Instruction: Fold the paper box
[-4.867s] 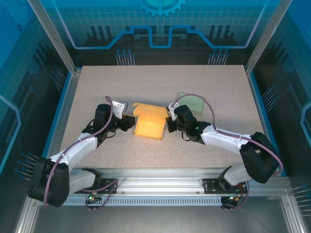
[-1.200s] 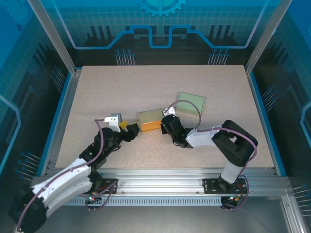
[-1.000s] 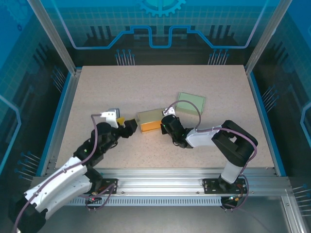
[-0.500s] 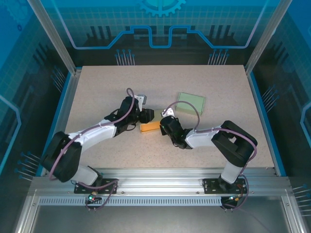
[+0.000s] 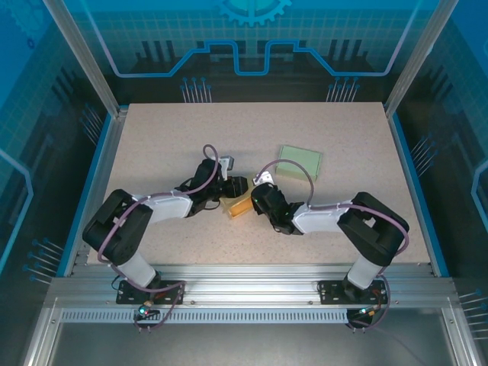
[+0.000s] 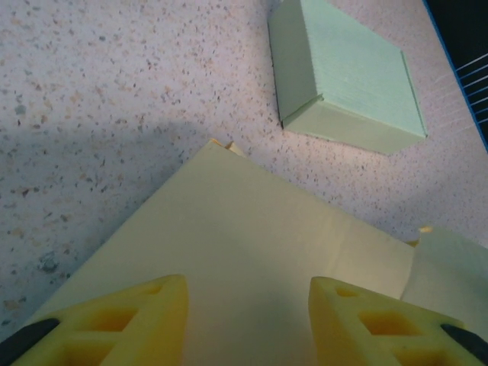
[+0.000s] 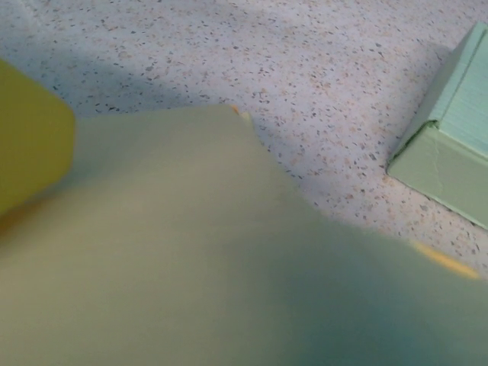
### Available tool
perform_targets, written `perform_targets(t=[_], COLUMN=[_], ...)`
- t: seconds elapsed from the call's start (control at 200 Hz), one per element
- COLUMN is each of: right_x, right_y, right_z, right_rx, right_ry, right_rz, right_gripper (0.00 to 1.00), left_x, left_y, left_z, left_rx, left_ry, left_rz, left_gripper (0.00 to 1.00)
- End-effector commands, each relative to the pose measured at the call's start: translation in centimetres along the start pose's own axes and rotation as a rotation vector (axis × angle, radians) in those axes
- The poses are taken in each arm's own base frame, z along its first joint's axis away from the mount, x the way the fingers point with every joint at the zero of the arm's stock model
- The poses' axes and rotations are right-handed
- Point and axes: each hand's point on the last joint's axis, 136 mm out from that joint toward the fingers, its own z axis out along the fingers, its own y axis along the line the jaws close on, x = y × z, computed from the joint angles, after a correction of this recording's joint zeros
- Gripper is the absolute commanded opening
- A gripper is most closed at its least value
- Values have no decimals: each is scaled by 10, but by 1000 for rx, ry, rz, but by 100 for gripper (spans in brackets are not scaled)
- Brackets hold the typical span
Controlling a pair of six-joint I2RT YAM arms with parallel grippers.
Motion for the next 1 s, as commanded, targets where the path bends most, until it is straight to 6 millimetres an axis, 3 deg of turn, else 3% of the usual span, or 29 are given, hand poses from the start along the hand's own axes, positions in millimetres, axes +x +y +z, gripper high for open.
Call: perform_targets(t=[0.0, 0.14, 0.17, 0.19, 0.21, 0.45, 0.685, 0.85, 0.995], right_x=[-4, -3, -2, -2, -1, 9, -29, -44, -46], right_y=[2, 1, 1, 1, 0, -11, -32, -45, -50], right_z=[-15, -28, -31, -33, -35, -72, -110, -102, -83], right_rx=[-3, -12, -14, -18, -18, -37, -115, -152, -234], right_ry=[-2, 19, 27, 33, 38, 51, -30, -3, 65], right_rz=[-19, -42, -47, -51, -55, -51, 57, 128, 194], right_gripper=[50, 57, 70, 95, 100, 100, 100, 99, 97], left_x=[8, 13, 14, 15, 16, 23, 31, 29, 0], left_y=[7, 13, 14, 15, 16, 23, 26, 22, -14], left_z=[7, 13, 15, 15, 16, 20, 18, 16, 4], left_rx=[19, 17, 18, 16, 14, -1, 1, 20, 122], left_ry=[2, 3, 2, 2, 3, 13, 27, 18, -23], left_rz=[-44, -57, -62, -63, -66, -55, -32, -16, 29], left_gripper=[47, 47, 47, 47, 47, 47, 49, 50, 54])
